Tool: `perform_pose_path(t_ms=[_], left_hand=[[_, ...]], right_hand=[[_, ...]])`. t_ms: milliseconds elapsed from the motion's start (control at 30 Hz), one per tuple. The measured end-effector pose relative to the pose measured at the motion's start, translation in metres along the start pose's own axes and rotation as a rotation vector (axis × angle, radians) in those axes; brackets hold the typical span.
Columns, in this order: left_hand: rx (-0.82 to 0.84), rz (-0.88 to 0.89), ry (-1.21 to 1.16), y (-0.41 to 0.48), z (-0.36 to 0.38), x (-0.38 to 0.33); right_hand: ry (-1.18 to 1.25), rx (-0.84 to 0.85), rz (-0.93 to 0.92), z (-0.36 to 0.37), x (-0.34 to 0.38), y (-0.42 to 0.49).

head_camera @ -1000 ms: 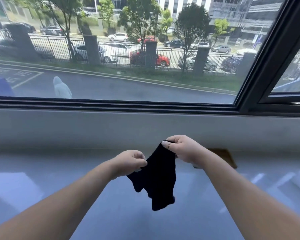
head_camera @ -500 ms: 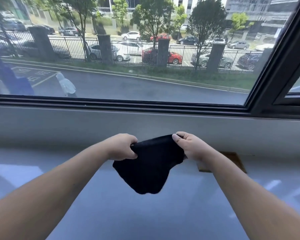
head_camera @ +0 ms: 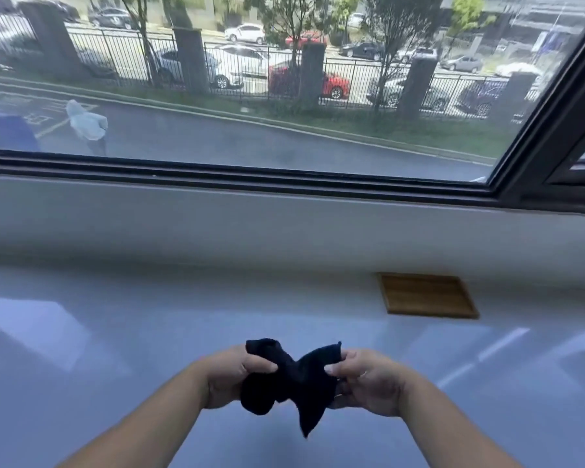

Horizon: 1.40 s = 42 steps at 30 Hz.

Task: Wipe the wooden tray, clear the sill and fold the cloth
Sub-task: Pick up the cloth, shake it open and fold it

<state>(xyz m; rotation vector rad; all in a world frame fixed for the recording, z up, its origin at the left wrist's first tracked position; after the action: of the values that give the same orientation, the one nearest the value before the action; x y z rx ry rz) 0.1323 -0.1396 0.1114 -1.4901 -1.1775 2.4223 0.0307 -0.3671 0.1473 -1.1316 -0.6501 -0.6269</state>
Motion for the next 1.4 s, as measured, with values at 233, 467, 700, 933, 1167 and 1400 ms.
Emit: perform_pose_path(t_ms=[233, 467, 700, 933, 1167, 1400], left_hand=[[0.059, 0.164, -0.039, -0.021, -0.034, -0.066], [0.012, 0.408, -0.255, -0.038, -0.031, -0.145], [-0.462, 0.223, -0.237, -0.019, -0.057, -0.103], [-0.360, 0.480, -0.374, -0.057, -0.056, -0.150], [-0.236, 0.547, -0.139, -0.085, -0.025, -0.183], [-0.365, 0.410, -0.255, -0.074, -0.058, -0.160]], right_hand=[[0.077, -0.229, -0.205, -0.030, 0.059, 0.005], [0.259, -0.173, -0.371, -0.026, 0.122, -0.004], [0.161, -0.453, -0.244, -0.031, 0.083, 0.017], [0.299, -0.289, -0.485, -0.020, 0.134, -0.021], [0.142, -0.288, -0.527, -0.010, 0.168, -0.039], [0.227, -0.282, -0.353, -0.019, 0.138, -0.019]])
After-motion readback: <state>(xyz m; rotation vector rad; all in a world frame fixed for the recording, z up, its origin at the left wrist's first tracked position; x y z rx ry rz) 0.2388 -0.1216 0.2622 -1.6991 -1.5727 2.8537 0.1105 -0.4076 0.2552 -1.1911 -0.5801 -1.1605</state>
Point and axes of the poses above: each hand's wrist, its own y-axis towards the middle knuckle, its own z-axis out of the palm, x = y × z, the point moved 5 cm from there along y, towards the middle knuckle, and after that the axes turned 4 degrees about x, right-handed, at the moved point
